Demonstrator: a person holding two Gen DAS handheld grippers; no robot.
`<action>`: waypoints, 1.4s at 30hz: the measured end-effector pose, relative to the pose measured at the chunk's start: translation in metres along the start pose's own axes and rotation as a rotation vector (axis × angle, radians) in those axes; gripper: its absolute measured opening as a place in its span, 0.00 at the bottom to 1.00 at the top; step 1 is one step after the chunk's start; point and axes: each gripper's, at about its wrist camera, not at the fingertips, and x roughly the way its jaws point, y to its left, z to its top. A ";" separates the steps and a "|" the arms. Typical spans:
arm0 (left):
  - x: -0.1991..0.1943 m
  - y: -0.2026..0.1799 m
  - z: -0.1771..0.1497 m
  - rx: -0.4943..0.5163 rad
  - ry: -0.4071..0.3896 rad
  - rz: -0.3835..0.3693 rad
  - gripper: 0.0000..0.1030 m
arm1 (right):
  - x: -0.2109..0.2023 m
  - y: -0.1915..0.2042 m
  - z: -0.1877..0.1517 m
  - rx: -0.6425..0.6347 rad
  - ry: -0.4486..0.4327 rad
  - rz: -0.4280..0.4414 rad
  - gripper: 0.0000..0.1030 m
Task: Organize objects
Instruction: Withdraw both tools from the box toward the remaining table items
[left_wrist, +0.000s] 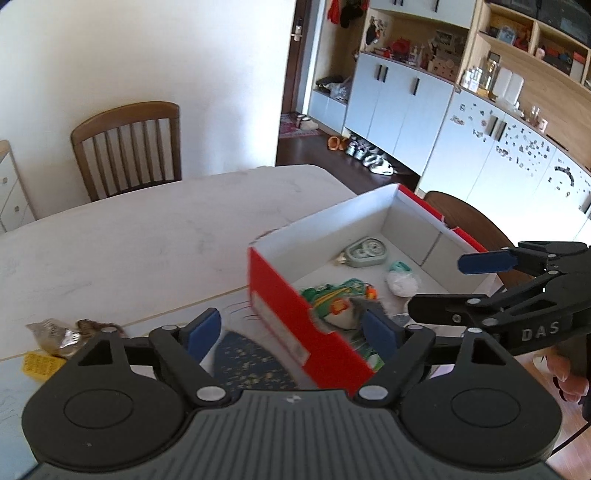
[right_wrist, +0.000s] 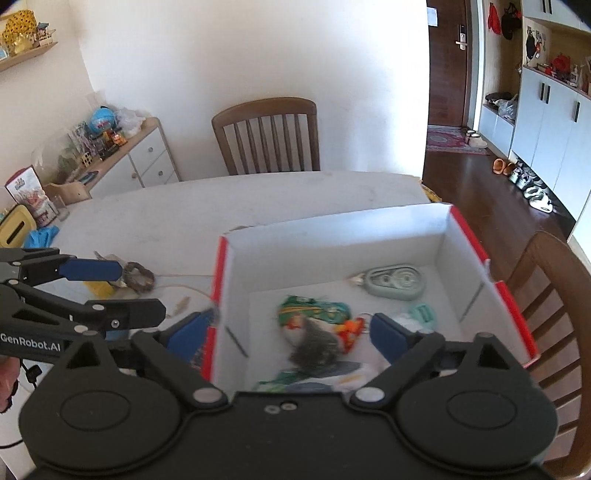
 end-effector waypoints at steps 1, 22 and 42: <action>-0.003 0.006 -0.001 -0.004 -0.004 0.001 0.84 | 0.001 0.005 0.001 0.000 -0.005 0.004 0.96; -0.036 0.149 -0.053 -0.076 -0.047 0.109 1.00 | 0.051 0.121 0.006 -0.055 0.017 0.070 0.99; 0.005 0.241 -0.092 -0.078 0.003 0.161 1.00 | 0.145 0.189 0.015 -0.162 0.120 0.073 0.96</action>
